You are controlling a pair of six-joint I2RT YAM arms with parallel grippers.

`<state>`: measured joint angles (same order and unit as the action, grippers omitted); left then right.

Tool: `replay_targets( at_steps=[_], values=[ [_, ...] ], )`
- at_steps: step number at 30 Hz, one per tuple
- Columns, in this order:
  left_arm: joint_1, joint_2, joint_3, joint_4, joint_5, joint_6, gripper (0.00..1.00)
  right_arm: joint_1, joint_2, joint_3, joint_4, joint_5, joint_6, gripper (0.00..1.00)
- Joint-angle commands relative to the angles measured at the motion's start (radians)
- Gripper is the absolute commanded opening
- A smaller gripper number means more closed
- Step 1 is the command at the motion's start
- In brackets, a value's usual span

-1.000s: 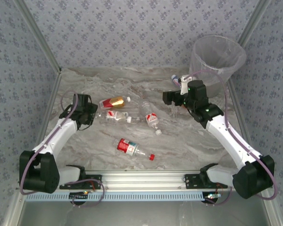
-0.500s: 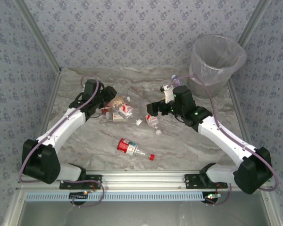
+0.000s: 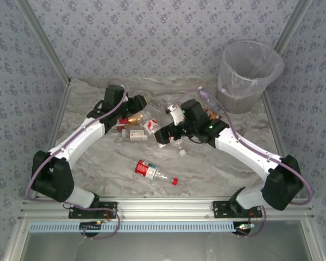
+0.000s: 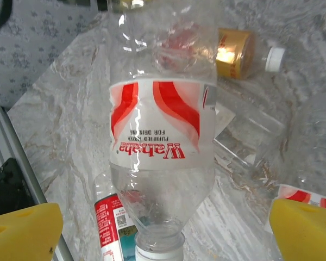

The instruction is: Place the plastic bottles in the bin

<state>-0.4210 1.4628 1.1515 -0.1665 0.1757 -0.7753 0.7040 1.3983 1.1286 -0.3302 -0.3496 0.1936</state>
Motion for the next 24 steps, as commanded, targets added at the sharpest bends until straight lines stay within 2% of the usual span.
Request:
replay_targets(
  at_steps=[1, 6, 9, 15, 18, 24],
  values=[
    [-0.004, 0.010, 0.040, 0.055, 0.070, 0.031, 0.52, 0.010, 0.038, 0.040, -0.045, -0.033, -0.030, 1.00],
    [-0.016, 0.022, 0.037, 0.085, 0.102, 0.024, 0.52, 0.012, 0.095, 0.044, 0.077, -0.095, 0.058, 1.00],
    [-0.019, 0.031, 0.032, 0.112, 0.141, 0.010, 0.52, 0.012, 0.131, 0.049, 0.141, -0.080, 0.113, 1.00],
    [-0.032, 0.048, 0.037, 0.128, 0.165, 0.009, 0.53, 0.013, 0.211, 0.103, 0.161, -0.124, 0.171, 1.00],
    [-0.033, 0.048, 0.036, 0.134, 0.168, 0.003, 0.53, 0.012, 0.226, 0.102, 0.159, -0.106, 0.193, 0.90],
    [-0.033, 0.045, 0.035, 0.133, 0.172, -0.004, 0.55, 0.009, 0.234, 0.111, 0.099, -0.099, 0.181, 0.79]
  ],
)
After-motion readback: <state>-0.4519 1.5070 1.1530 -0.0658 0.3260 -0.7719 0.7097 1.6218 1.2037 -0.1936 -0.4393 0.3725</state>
